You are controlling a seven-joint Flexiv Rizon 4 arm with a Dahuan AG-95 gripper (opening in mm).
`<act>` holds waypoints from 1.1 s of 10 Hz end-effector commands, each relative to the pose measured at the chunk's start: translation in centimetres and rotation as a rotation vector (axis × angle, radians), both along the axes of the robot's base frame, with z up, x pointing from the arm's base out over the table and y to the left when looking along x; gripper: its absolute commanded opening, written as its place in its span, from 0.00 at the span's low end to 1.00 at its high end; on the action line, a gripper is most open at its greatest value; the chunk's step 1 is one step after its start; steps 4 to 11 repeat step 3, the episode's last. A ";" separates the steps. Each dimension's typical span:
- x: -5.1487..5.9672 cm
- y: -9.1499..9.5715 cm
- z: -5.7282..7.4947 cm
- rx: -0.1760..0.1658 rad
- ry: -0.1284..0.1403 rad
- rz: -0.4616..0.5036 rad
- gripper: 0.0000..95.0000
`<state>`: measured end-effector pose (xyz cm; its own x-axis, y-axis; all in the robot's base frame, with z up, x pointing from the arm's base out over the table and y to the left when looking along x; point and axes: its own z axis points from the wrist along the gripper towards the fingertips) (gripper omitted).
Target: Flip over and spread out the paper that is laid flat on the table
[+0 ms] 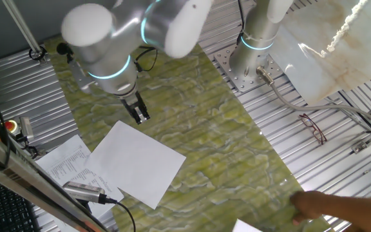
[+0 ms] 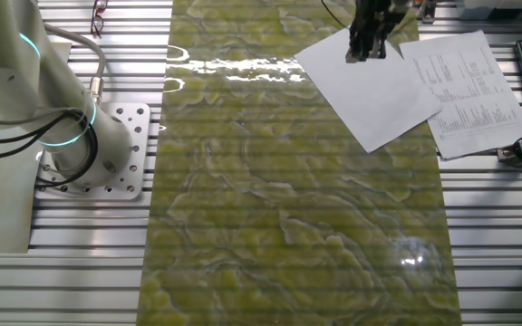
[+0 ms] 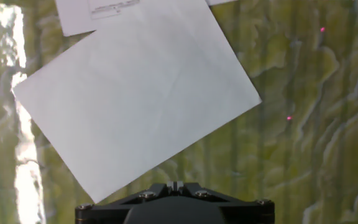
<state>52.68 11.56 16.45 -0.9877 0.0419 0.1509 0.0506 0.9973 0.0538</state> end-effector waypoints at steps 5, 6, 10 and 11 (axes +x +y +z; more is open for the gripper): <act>-0.5 -0.2 -0.4 0.033 -0.076 0.003 0.00; -0.5 -0.2 -0.4 0.033 -0.076 0.003 0.00; -0.5 -0.2 -0.4 0.033 -0.076 0.003 0.00; -0.5 -0.2 -0.4 0.033 -0.076 0.003 0.00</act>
